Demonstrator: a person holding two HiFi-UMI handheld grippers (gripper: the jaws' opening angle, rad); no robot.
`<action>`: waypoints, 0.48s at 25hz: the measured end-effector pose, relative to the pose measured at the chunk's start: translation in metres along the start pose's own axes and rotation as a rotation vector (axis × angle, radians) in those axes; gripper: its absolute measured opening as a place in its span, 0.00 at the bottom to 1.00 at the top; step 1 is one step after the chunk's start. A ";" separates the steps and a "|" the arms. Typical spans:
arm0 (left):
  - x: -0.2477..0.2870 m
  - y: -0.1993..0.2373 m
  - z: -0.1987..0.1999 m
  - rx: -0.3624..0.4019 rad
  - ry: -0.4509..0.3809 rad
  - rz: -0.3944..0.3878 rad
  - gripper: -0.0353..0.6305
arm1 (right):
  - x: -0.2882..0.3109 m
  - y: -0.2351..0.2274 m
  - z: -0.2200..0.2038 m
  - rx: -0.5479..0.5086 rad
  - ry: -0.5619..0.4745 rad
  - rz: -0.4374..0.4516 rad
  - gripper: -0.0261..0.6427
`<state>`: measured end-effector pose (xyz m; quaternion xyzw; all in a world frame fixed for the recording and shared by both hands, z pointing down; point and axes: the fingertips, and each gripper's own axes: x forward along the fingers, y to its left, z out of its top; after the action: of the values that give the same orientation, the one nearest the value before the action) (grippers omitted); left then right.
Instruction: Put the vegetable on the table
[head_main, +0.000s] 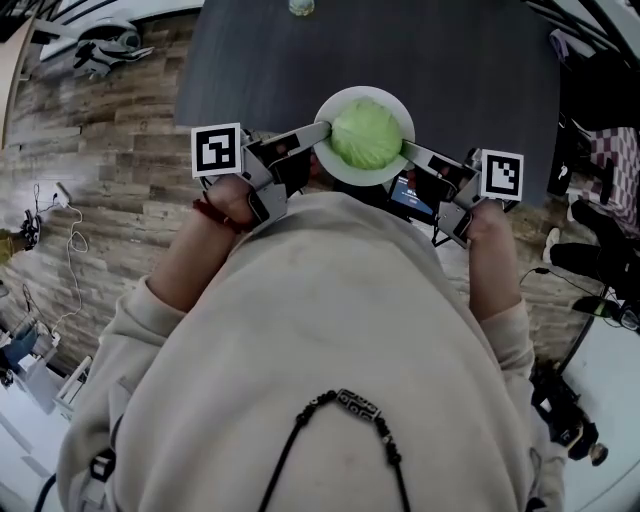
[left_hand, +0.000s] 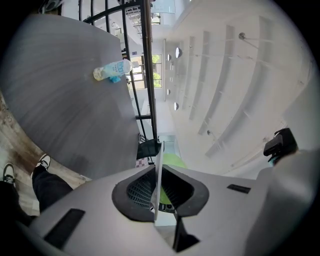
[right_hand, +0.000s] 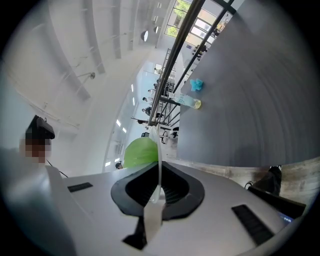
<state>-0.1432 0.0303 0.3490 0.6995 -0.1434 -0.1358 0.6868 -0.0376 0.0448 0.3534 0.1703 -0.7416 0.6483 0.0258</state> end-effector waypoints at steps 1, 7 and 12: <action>0.013 -0.002 0.006 -0.003 -0.001 -0.003 0.12 | -0.007 -0.003 0.012 0.000 0.000 0.003 0.08; 0.081 -0.007 0.027 0.024 -0.034 -0.011 0.12 | -0.047 -0.019 0.068 0.002 0.001 0.040 0.08; 0.132 -0.006 0.039 0.021 -0.045 0.020 0.12 | -0.083 -0.037 0.108 -0.002 0.021 0.033 0.08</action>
<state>-0.0367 -0.0565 0.3431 0.7019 -0.1672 -0.1429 0.6775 0.0704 -0.0452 0.3502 0.1509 -0.7447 0.6497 0.0231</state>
